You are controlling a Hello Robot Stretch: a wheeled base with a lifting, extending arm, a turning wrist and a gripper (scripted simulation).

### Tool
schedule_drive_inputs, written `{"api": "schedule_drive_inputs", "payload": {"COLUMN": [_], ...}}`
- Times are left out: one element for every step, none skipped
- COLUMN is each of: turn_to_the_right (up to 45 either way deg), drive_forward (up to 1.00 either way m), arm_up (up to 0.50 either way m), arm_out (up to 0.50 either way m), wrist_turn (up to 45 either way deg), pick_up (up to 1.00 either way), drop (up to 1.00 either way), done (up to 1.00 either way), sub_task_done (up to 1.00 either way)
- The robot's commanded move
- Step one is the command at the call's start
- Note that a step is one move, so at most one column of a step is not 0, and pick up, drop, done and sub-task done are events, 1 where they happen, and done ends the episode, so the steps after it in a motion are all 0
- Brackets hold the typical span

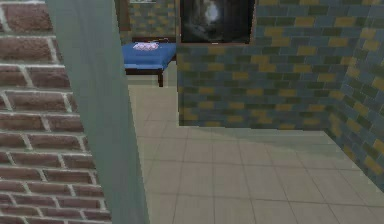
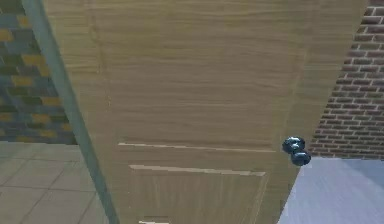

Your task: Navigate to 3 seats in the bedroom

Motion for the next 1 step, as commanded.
{"api": "schedule_drive_inputs", "payload": {"turn_to_the_right": [3.0], "drive_forward": [0.00], "arm_up": [0.00], "arm_out": [0.00], "wrist_turn": [0.0], "pick_up": [0.00], "drop": [0.00], "done": [0.00], "sub_task_done": [0.00]}}
